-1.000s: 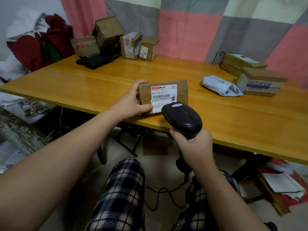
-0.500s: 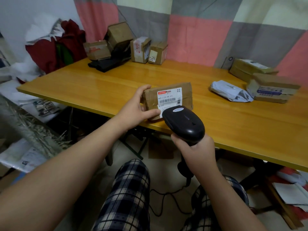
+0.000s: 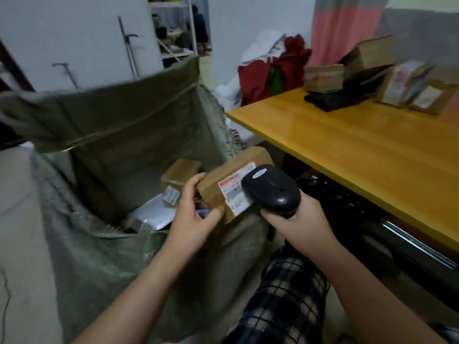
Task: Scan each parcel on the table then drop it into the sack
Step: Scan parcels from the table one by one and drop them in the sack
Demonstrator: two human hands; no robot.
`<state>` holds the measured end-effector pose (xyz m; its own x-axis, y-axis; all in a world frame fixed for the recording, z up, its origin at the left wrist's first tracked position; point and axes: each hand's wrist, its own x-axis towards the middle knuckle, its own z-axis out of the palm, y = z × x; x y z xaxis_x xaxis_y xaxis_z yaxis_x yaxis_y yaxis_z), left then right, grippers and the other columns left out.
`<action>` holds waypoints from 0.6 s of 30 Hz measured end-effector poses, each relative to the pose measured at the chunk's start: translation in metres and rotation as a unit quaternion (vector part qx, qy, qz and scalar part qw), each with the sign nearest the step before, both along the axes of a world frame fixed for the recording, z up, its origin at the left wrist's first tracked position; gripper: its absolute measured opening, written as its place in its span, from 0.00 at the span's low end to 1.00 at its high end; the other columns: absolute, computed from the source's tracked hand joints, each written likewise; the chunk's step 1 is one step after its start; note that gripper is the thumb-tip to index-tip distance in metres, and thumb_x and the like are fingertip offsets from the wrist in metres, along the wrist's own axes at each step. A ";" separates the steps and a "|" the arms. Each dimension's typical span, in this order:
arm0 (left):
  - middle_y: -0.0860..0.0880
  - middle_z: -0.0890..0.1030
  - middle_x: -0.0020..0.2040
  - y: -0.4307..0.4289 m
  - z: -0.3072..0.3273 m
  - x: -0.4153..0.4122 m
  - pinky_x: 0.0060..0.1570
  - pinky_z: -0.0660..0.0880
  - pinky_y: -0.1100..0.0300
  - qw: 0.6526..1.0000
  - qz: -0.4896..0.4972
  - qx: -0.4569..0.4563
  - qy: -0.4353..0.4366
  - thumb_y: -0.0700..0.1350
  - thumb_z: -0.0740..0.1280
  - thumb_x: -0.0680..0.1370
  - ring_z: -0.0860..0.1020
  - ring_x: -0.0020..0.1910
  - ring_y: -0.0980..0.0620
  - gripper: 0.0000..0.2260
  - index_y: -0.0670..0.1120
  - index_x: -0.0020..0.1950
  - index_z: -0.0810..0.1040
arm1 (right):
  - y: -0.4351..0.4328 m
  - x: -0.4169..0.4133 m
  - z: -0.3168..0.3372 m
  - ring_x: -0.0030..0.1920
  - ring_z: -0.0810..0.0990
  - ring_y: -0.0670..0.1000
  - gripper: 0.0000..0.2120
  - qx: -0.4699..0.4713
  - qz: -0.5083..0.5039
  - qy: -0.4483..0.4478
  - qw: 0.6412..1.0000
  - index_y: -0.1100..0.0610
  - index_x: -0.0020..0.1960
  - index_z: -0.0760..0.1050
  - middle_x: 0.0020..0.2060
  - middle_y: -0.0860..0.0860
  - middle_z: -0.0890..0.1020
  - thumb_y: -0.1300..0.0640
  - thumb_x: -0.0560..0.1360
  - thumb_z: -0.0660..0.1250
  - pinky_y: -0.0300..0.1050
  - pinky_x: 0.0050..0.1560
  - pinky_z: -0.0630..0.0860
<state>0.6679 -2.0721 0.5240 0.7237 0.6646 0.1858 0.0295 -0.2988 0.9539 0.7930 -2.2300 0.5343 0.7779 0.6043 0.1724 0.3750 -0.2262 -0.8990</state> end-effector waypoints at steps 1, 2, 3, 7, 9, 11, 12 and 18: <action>0.51 0.76 0.56 0.012 0.000 -0.008 0.45 0.76 0.69 0.999 0.038 -0.007 -0.010 0.40 0.73 0.70 0.79 0.46 0.62 0.31 0.55 0.68 0.63 | 0.011 -0.001 -0.003 0.51 0.81 0.43 0.18 -0.007 0.006 -0.005 1.000 0.40 0.50 0.75 0.45 0.41 0.83 0.53 0.66 0.77 0.45 0.52 0.77; 0.52 0.76 0.55 0.025 0.002 -0.015 0.46 0.75 0.71 0.997 0.076 0.002 -0.012 0.39 0.74 0.72 0.79 0.45 0.65 0.32 0.51 0.69 0.61 | 0.021 -0.002 -0.004 0.51 0.81 0.44 0.18 -0.012 0.010 -0.009 1.000 0.41 0.52 0.75 0.46 0.42 0.83 0.53 0.66 0.77 0.46 0.52 0.77; 0.53 0.75 0.54 0.039 0.004 -0.021 0.46 0.75 0.73 0.993 0.115 0.029 -0.005 0.38 0.74 0.72 0.78 0.45 0.68 0.32 0.49 0.70 0.60 | 0.029 -0.002 -0.005 0.51 0.81 0.45 0.18 -0.015 0.014 -0.013 1.000 0.42 0.52 0.75 0.47 0.44 0.83 0.53 0.66 0.77 0.47 0.53 0.77; 0.47 0.72 0.63 0.094 0.010 -0.040 0.57 0.76 0.53 0.953 0.219 0.186 0.097 0.46 0.76 0.70 0.75 0.59 0.51 0.34 0.53 0.70 0.61 | 0.056 -0.001 -0.005 0.49 0.79 0.45 0.17 -0.032 0.032 -0.044 0.998 0.44 0.53 0.74 0.45 0.45 0.82 0.55 0.68 0.76 0.43 0.50 0.75; 0.44 0.70 0.62 0.109 0.004 -0.044 0.55 0.75 0.49 0.912 0.231 0.273 0.199 0.48 0.75 0.70 0.73 0.58 0.45 0.33 0.52 0.71 0.62 | 0.066 -0.001 -0.007 0.49 0.79 0.45 0.16 -0.040 0.042 -0.042 0.997 0.45 0.52 0.74 0.44 0.46 0.82 0.55 0.68 0.76 0.42 0.50 0.75; 0.42 0.69 0.58 0.118 -0.005 -0.047 0.51 0.76 0.46 0.870 0.212 0.349 0.275 0.49 0.75 0.70 0.74 0.55 0.40 0.33 0.50 0.71 0.64 | 0.076 -0.002 -0.010 0.48 0.79 0.46 0.16 -0.053 0.052 -0.043 0.996 0.45 0.50 0.73 0.43 0.46 0.81 0.55 0.68 0.76 0.44 0.49 0.76; 0.41 0.69 0.57 0.123 -0.010 -0.047 0.49 0.76 0.45 0.850 0.203 0.377 0.308 0.50 0.75 0.70 0.73 0.53 0.39 0.33 0.50 0.71 0.65 | 0.080 -0.003 -0.012 0.48 0.79 0.47 0.15 -0.060 0.054 -0.046 0.996 0.45 0.49 0.73 0.42 0.46 0.81 0.56 0.68 0.76 0.45 0.49 0.76; 0.41 0.66 0.61 0.150 -0.027 -0.024 0.54 0.73 0.46 0.791 0.130 0.357 0.479 0.52 0.68 0.77 0.69 0.59 0.39 0.24 0.47 0.69 0.67 | 0.104 -0.005 -0.024 0.45 0.77 0.50 0.12 -0.108 0.045 -0.060 0.991 0.49 0.46 0.74 0.39 0.48 0.79 0.52 0.68 0.75 0.42 0.43 0.71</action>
